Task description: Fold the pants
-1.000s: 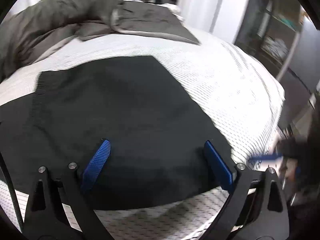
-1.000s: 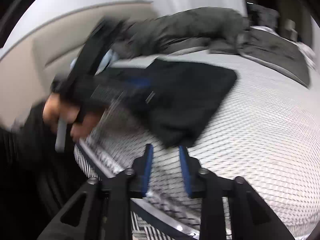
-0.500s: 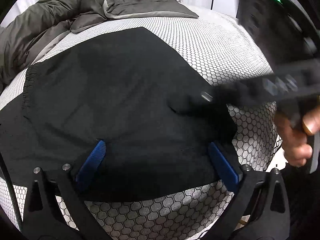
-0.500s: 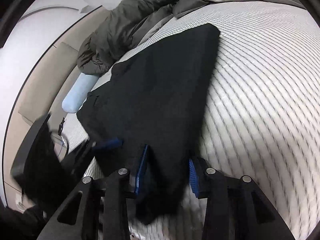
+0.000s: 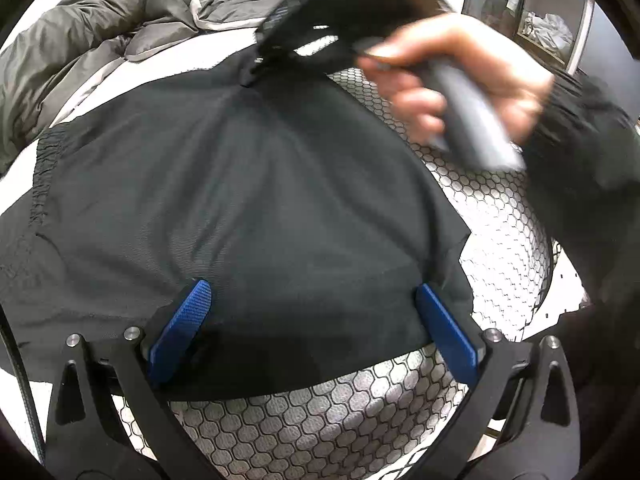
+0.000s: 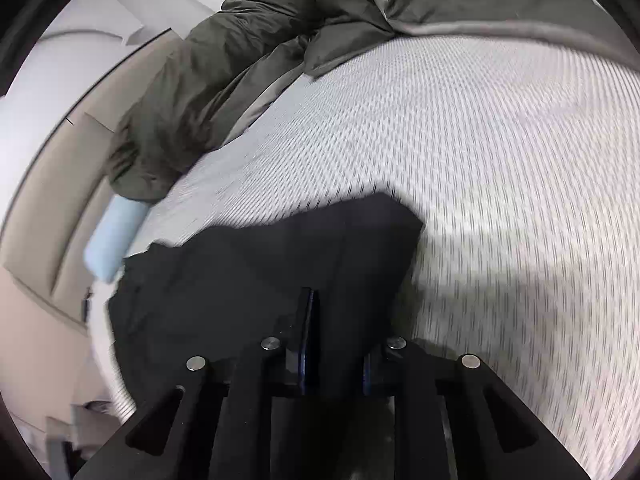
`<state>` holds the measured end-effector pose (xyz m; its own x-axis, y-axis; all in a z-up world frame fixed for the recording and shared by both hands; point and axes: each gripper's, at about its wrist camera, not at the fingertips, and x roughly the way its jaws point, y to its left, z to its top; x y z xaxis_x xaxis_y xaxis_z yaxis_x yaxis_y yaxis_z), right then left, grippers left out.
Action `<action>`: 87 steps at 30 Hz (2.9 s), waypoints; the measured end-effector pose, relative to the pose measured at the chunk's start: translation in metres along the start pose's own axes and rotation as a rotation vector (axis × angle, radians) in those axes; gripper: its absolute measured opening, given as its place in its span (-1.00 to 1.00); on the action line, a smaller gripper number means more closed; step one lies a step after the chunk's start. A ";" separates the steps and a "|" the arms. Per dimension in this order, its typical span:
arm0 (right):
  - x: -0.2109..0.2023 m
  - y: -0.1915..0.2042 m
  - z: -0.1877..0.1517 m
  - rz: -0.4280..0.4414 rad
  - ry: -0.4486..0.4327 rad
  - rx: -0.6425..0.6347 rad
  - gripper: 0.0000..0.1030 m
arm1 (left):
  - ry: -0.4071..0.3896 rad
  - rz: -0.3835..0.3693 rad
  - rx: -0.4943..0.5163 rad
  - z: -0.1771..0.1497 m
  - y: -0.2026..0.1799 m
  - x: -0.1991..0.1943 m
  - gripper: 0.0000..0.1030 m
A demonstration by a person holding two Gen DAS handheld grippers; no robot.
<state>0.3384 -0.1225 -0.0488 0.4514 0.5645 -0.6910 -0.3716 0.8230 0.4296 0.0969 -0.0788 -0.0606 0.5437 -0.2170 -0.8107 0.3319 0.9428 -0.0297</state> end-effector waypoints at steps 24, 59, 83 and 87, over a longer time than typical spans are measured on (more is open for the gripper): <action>-0.048 0.036 -0.101 0.080 0.065 -0.061 -0.85 | -0.275 0.128 -0.703 -0.036 0.259 -0.100 0.96; -0.107 0.009 -0.135 -0.023 0.017 -0.062 0.03 | -0.221 0.084 -0.443 -0.029 0.198 -0.103 0.50; -0.143 -0.007 -0.192 0.073 -0.074 0.067 -0.43 | -0.128 -0.045 -0.108 0.090 0.012 0.013 0.51; -0.129 0.000 -0.189 0.029 -0.042 0.025 -0.90 | -0.012 -0.008 -0.074 0.107 -0.011 0.056 0.51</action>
<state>0.1267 -0.2070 -0.0693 0.4747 0.5903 -0.6529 -0.3651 0.8070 0.4642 0.2067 -0.1285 -0.0430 0.5504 -0.2267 -0.8035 0.2784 0.9572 -0.0794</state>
